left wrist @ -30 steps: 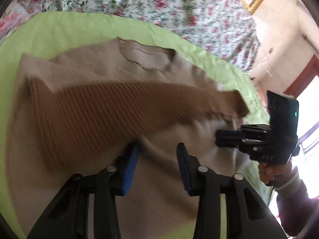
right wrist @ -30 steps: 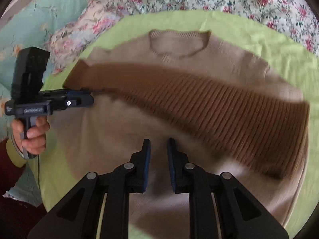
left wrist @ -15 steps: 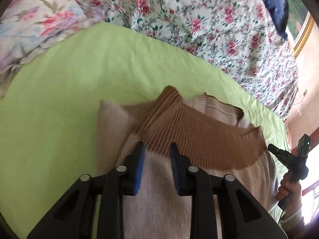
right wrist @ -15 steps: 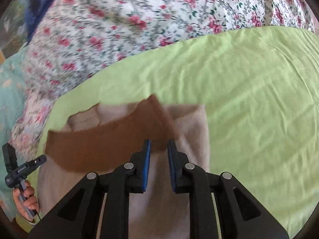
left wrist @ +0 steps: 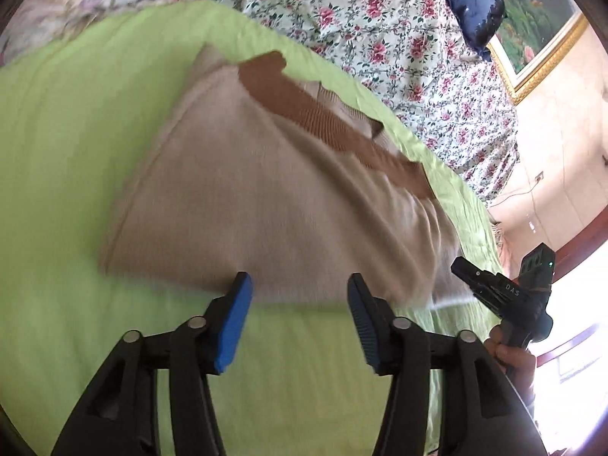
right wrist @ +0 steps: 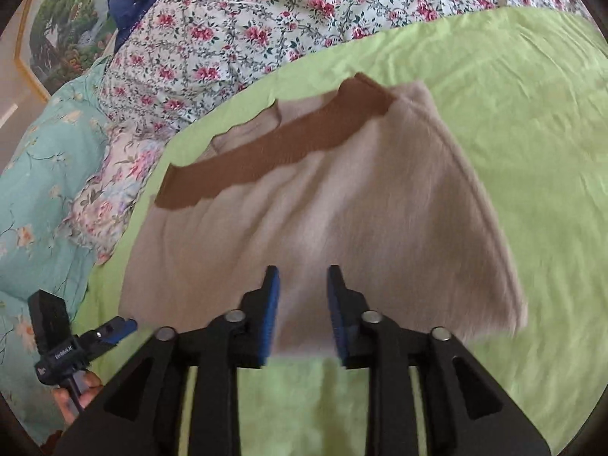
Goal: Fold small clothes
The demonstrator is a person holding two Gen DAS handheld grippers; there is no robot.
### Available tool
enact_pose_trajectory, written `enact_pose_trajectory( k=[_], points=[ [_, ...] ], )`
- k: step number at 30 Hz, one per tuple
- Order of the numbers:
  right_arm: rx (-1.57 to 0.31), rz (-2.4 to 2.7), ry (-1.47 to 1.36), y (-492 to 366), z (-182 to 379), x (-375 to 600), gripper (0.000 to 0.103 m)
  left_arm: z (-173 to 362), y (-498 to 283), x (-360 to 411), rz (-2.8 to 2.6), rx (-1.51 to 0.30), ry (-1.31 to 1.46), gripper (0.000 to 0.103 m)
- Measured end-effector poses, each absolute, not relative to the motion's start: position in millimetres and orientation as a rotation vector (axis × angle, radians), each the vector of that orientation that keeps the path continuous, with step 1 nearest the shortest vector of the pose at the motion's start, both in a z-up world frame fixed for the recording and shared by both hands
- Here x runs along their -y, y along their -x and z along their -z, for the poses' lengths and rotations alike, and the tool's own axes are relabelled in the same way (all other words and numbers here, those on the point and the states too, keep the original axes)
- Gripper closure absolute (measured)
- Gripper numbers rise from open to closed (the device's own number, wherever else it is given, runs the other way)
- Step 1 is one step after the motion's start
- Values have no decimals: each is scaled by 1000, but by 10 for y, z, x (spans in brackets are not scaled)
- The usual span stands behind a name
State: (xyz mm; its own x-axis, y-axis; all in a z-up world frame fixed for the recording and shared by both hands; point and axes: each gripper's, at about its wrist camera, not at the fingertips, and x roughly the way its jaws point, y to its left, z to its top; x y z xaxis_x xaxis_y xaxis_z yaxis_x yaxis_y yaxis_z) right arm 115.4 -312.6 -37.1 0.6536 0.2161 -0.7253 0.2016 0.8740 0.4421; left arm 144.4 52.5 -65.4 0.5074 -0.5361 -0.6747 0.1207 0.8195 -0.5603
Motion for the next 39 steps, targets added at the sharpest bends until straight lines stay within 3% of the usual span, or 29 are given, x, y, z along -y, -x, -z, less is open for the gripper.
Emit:
enact_pose_trajectory(
  k=[2, 16, 18, 19, 20, 22, 23, 33, 36, 39],
  points=[
    [-870, -18, -529, -1048, 377, 3056, 66, 699, -1345, -493, 408, -965, 495, 37],
    [-901, -25, -543, -897, 429, 3043, 65, 888, -1660, -626, 286, -916, 673, 29],
    [-896, -30, -540, -938, 419, 3060, 65, 882, -1796, -683, 257, -903, 680, 34],
    [-894, -33, -536, -973, 413, 3072, 65, 876, -1860, -701, 241, -897, 676, 42],
    [-892, -40, -533, -1013, 404, 3080, 65, 871, -1921, -718, 222, -890, 670, 58],
    [-885, -56, -523, -1136, 366, 3109, 65, 875, -2046, -738, 212, -887, 671, 81],
    [-878, -65, -517, -1204, 337, 3137, 65, 853, -2097, -735, 209, -879, 673, 85],
    [-836, -157, -596, -1802, 103, 3583, 65, -84, -2026, 308, 446, -688, 297, 94],
    [-860, -242, -693, -1962, 156, 3679, 63, -112, -2056, 795, 550, -705, 200, 94],
    [-895, -295, -760, -2078, 271, 3674, 54, 74, -2083, 1196, 605, -753, 122, 95]
  ],
)
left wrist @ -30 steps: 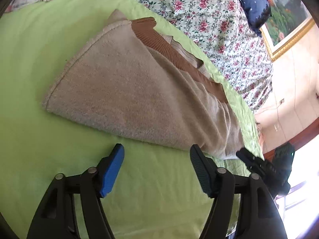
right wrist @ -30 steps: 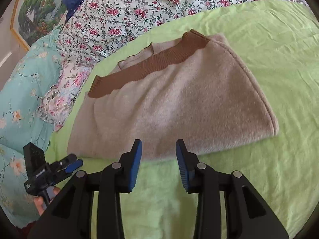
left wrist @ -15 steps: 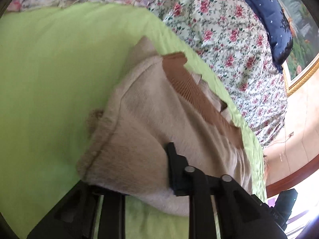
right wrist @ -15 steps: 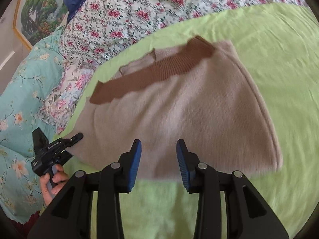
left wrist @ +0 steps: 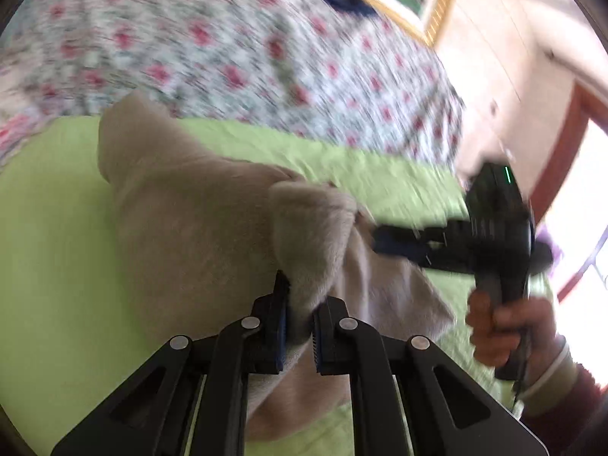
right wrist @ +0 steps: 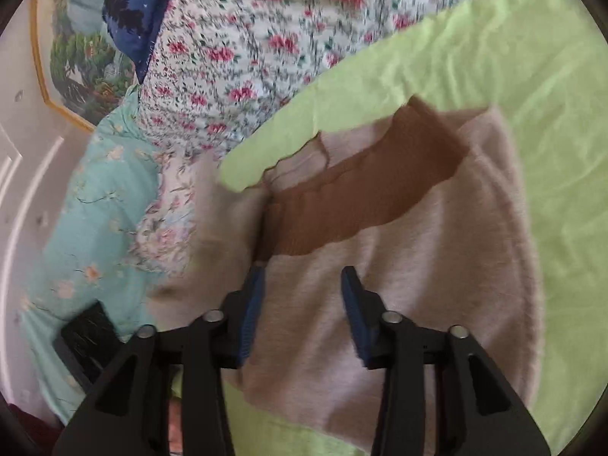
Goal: Fold small clothes
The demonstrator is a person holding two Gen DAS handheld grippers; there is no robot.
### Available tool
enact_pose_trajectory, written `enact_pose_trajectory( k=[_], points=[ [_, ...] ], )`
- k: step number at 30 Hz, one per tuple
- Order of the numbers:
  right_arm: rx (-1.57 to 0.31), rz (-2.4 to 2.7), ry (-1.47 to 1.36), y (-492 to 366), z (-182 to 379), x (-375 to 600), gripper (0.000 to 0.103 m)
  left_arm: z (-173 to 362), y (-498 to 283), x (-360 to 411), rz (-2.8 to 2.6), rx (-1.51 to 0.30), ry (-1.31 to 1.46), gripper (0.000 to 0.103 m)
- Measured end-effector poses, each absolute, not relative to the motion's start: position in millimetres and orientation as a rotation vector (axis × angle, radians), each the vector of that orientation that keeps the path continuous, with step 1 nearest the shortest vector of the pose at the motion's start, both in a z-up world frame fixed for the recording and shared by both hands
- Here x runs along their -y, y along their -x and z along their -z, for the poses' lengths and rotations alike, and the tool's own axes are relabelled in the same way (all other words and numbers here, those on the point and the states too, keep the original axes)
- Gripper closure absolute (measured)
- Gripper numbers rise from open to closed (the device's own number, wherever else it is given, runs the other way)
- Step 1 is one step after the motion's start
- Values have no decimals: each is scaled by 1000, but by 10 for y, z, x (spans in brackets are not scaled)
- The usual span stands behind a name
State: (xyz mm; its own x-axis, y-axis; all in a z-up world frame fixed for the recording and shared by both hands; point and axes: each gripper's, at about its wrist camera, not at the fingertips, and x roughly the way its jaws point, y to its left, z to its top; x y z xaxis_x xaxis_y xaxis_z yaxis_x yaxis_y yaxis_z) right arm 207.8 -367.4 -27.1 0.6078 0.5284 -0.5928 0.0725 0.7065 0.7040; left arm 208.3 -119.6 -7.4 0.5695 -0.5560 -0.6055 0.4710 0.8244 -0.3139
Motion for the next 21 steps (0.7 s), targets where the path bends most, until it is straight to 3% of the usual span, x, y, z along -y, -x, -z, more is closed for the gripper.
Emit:
enact_pose_trajectory(
  k=[5, 13, 14, 15, 16, 21],
  points=[
    [-984, -370, -767, -2409, 489, 3467, 53, 367, -2090, 1412, 645, -817, 101, 95],
    [-1082, -521, -716, -3257, 658, 2902, 49, 333, -2086, 1226, 680, -801, 171, 96],
    [-1083, -529, -701, -3338, 659, 2843, 54, 328, -2079, 1221, 682, -802, 168, 96],
    [-1081, -532, -681, -3401, 651, 2794, 71, 333, -2086, 1219, 681, -805, 167, 96],
    [-1082, -538, -663, -3449, 630, 2757, 79, 332, -2088, 1221, 678, -808, 164, 96],
    [-955, -558, -627, -3247, 155, 2893, 86, 186, -2066, 1240, 694, -784, 156, 96]
  ],
)
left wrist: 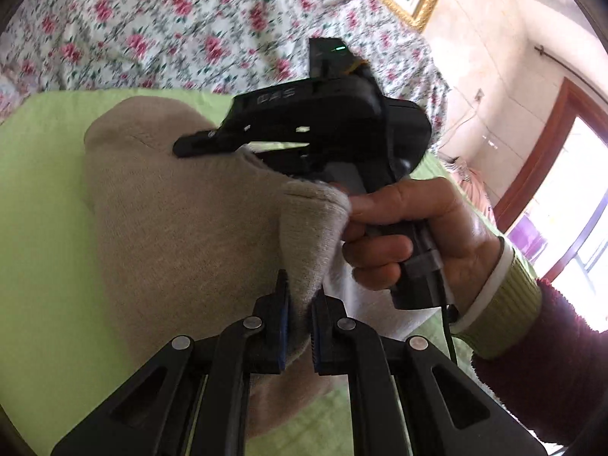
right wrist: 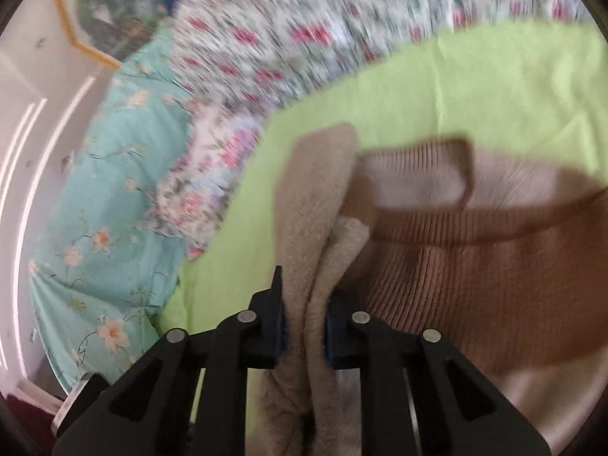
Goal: Fold small clothes
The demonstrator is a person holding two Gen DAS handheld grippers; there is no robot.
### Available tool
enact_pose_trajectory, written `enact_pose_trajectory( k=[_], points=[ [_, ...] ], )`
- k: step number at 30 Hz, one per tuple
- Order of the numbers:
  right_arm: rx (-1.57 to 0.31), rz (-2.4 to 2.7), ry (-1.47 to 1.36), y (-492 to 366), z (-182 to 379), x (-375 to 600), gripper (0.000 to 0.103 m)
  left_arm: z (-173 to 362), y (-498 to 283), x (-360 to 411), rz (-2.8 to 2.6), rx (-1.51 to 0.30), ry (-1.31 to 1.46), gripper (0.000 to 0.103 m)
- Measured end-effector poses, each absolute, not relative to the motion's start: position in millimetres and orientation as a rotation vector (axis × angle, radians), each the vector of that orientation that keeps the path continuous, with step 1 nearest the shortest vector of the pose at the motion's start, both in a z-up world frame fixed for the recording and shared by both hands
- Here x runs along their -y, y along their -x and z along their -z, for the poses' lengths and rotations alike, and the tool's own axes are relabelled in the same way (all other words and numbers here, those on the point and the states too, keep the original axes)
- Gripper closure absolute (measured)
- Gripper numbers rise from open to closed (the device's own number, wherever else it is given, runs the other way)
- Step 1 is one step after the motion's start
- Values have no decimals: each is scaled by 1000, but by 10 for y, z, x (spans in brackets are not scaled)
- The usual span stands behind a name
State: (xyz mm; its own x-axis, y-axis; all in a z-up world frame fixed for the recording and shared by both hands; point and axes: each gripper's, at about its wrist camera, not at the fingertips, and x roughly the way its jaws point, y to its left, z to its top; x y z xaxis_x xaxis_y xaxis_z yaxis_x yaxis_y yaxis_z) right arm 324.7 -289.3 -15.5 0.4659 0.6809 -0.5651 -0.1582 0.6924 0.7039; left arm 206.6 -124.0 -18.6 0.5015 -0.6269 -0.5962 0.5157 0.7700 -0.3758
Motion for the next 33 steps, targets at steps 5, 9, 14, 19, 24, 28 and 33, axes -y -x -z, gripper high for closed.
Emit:
enact_pose_trajectory(
  k=[5, 9, 14, 19, 24, 28, 33],
  points=[
    [-833, -463, -571, -2730, -287, 3458, 86, -59, -1931, 1600, 808, -743, 133, 96],
    [-857, -310, -545, -2414, -151, 3933, 86, 17, -1906, 2062, 899, -765, 113, 96],
    [-939, -179, -572, -2259, 349, 4261, 86, 443, -1953, 2563, 947, -881, 58, 95],
    [-901, -161, -560, -2181, 321, 4334, 86, 526, -1908, 2676, 952, -900, 51, 95],
    [-916, -115, -505, -2160, 318, 4370, 86, 488, -1942, 2719, 992, -900, 69, 95],
    [-954, -83, -534, -2116, 534, 4426, 85, 666, -2030, 2804, 983, -976, 59, 94],
    [-912, -23, -555, -1913, 372, 4474, 65, 566, -1928, 2598, 989, -994, 76, 69]
  ],
)
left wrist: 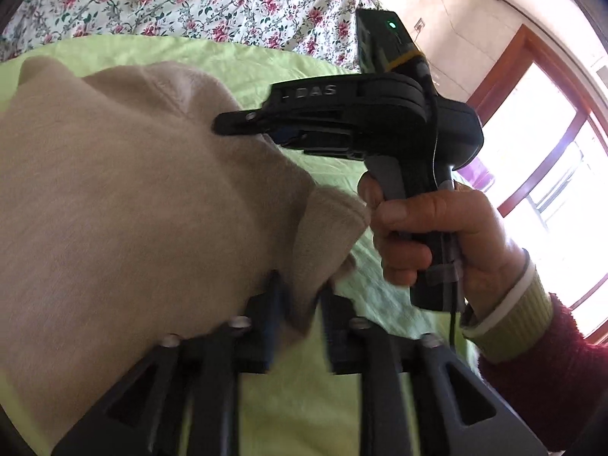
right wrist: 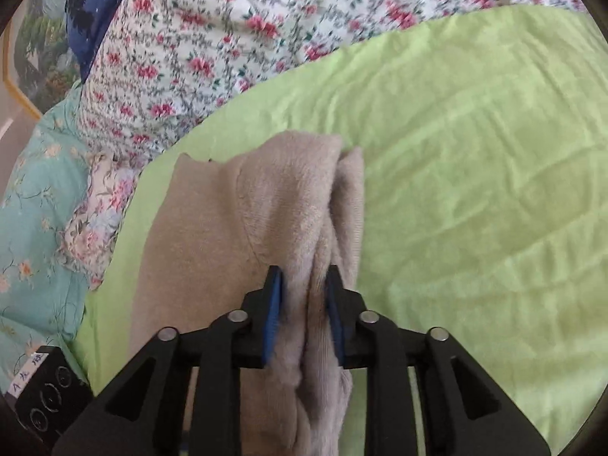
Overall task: Fold small clothes
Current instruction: 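Fold the sweater side over toward the other gripper and release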
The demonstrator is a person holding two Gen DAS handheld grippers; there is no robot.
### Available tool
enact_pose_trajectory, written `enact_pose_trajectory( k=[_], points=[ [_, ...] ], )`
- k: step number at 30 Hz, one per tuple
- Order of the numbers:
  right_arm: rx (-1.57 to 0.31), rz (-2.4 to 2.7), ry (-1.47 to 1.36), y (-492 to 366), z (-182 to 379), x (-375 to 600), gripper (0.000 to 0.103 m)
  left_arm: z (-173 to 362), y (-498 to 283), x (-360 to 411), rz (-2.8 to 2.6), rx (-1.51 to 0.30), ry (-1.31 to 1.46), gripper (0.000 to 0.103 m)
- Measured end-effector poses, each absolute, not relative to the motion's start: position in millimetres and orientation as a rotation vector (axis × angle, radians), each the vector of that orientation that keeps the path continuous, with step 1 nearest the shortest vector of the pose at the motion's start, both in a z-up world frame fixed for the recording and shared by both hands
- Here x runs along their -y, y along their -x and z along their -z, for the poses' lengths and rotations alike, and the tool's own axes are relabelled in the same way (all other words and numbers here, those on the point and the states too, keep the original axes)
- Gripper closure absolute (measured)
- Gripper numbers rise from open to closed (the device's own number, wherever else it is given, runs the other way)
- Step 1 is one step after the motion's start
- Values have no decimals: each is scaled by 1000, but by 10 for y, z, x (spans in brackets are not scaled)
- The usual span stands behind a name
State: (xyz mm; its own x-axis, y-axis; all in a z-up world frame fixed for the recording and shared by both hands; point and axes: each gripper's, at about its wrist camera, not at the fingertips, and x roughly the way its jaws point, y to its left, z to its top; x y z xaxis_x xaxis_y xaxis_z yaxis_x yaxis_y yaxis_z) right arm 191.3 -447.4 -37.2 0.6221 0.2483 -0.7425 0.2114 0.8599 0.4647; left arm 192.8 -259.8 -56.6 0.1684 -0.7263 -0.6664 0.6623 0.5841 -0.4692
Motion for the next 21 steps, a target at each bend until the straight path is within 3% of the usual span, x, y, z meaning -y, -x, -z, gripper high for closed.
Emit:
enact_pose_trajectory(
  k=[1, 2, 3, 5, 9, 19, 20, 21],
  points=[
    [-900, -11, -562, -1869, 335, 4495, 57, 507, -1893, 2522, 987, -986, 82, 54],
    [-885, -10, -577, -1835, 308, 4514, 39, 443, -1857, 2437, 977, -965, 87, 43],
    [-870, -17, -594, -1801, 285, 4540, 31, 387, -1764, 2341, 963, -943, 90, 38],
    [-859, -33, -612, -1775, 267, 4565, 31, 256, -1724, 2110, 923, -907, 117, 20],
    [-889, -55, -639, -1858, 344, 4543, 31, 204, -1971, 1696, 809, -912, 214, 19],
    [-997, -134, -684, -2155, 686, 4462, 31, 773, -3022, 1398, 706, -1108, 379, 16],
    [-1001, -142, -689, -2173, 700, 4458, 32, 863, -3117, 1420, 707, -1137, 398, 15],
    [-1004, -146, -689, -2189, 712, 4446, 39, 920, -3181, 1422, 726, -1148, 428, 15]
  ],
)
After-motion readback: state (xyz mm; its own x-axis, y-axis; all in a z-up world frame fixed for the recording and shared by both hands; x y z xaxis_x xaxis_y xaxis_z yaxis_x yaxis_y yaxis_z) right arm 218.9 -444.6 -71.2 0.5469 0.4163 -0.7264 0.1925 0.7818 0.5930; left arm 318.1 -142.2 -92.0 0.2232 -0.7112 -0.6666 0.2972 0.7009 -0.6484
